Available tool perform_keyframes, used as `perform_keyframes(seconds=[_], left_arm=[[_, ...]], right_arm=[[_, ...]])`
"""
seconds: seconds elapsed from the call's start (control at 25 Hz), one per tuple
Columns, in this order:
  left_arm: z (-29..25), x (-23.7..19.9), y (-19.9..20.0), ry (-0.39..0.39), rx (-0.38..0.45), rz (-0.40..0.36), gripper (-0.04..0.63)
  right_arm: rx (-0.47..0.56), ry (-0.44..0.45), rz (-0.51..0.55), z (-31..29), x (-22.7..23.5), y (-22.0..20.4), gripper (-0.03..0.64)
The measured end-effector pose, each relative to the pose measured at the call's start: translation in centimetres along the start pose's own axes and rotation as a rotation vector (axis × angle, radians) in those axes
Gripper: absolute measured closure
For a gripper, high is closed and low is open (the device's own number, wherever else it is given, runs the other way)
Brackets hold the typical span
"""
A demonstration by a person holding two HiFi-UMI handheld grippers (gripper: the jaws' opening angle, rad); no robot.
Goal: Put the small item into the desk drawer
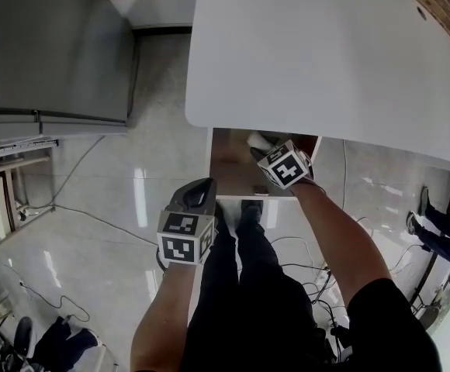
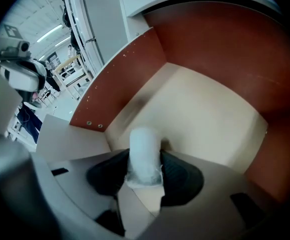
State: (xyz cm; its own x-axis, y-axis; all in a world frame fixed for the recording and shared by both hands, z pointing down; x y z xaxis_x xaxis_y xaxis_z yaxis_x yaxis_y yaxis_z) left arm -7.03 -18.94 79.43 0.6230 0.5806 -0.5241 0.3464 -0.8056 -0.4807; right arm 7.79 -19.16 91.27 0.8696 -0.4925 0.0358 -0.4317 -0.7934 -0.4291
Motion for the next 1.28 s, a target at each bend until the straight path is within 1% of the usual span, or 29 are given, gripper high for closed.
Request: perform_keyframes(seconds=[0.2, 0.36, 0.52, 0.68, 0.8, 0.96, 1.12, 1.2, 1.28], left_arm=[[0.9, 0.5, -1.0, 0.003, -0.017, 0.000, 0.583], [2.0, 0.7, -1.5, 0.004, -0.029, -0.002, 0.583], [3.6, 1.2, -1.5, -0.002, -0.035, 0.001, 0.584], [5.4, 2.3, -0.5, -0.009, -0.026, -0.005, 0.583], [7.5, 3.4, 0.6, -0.012, -0.015, -0.013, 0.584], [10.4, 5.1, 3.4, -0.024, 0.027, -0.037, 0.584], [13.2, 6.6, 5.0, -0.032, 0.057, -0.055, 0.583], [14.5, 7.0, 5.5, -0.035, 0.073, -0.060, 0.583], [15.6, 7.2, 5.8, -0.037, 0.089, -0.050, 0.583]], right_arm=[[-0.027, -0.010, -0.008, 0.7, 0.0, -1.1, 0.437], [-0.021, -0.029, -0.030, 2.4, 0.1, -1.3, 0.425], [0.019, -0.070, -0.092, 5.8, 0.4, -0.9, 0.425], [0.057, -0.098, -0.164, 10.3, 0.2, -0.9, 0.425], [0.080, -0.104, -0.235, 13.8, -1.3, -1.3, 0.425], [0.115, -0.125, -0.329, 18.6, -3.1, -1.5, 0.425], [0.161, -0.130, -0.431, 22.5, -5.3, -1.6, 0.425], [0.162, -0.123, -0.442, 23.9, -6.9, -1.7, 0.425], [0.163, -0.112, -0.413, 25.2, -8.2, -1.1, 0.425]])
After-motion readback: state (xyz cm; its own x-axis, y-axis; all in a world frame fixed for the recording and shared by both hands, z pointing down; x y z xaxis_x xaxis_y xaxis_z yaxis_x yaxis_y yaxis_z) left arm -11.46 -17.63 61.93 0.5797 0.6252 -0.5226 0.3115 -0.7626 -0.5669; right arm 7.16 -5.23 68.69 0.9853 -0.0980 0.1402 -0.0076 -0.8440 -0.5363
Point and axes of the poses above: the fingertips, and each gripper's own axes: z backward along the fingers, x to its right, y out of its top, the point moved 1 cm from there along z, backward along the fingers, and after that the axes turned 10 degrees about z, right-handed, at the moved point
